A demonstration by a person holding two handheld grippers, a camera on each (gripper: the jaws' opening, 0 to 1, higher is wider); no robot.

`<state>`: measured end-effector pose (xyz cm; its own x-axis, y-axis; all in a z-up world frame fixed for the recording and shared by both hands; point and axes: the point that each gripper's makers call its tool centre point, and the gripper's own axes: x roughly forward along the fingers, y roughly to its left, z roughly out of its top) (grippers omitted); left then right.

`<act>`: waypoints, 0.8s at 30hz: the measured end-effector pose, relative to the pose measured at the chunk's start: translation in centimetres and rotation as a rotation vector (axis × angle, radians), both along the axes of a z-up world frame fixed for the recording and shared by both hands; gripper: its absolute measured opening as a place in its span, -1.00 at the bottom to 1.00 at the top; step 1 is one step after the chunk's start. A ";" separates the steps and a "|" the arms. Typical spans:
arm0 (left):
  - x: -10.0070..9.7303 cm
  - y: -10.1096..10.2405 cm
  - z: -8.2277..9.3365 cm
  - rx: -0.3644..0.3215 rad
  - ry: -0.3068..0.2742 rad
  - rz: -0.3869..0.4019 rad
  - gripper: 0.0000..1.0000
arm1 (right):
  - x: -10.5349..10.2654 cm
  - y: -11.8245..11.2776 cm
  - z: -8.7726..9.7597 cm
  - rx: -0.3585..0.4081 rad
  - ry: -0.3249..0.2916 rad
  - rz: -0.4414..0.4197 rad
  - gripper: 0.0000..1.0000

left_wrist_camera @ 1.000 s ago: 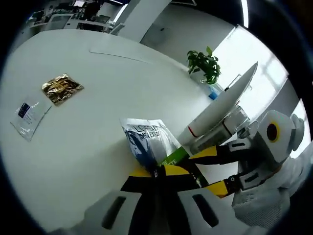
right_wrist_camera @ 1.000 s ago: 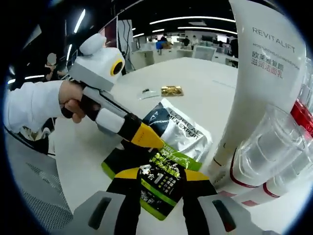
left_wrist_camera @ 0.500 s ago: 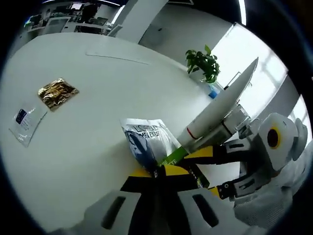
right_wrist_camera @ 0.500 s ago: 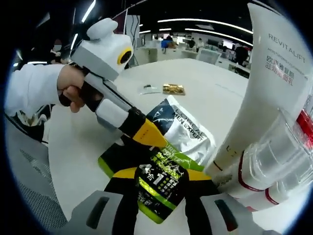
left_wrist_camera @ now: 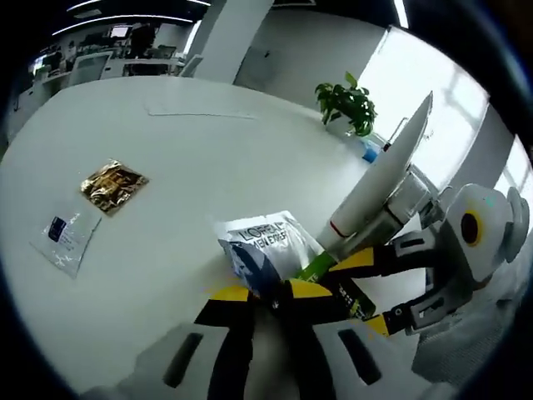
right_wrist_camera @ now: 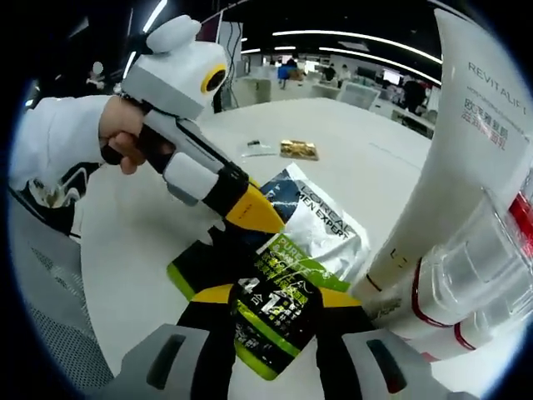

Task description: Arrange the skincare products in the storage area until every visible bottle or jar stands upright without overlapping.

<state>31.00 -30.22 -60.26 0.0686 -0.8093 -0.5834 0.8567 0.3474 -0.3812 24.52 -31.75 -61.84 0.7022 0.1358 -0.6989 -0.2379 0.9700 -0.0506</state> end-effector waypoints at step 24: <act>0.3 -0.5 1.0 -0.001 -0.117 -0.082 -0.75 | 0.0 0.0 0.0 -0.004 0.005 0.005 -0.38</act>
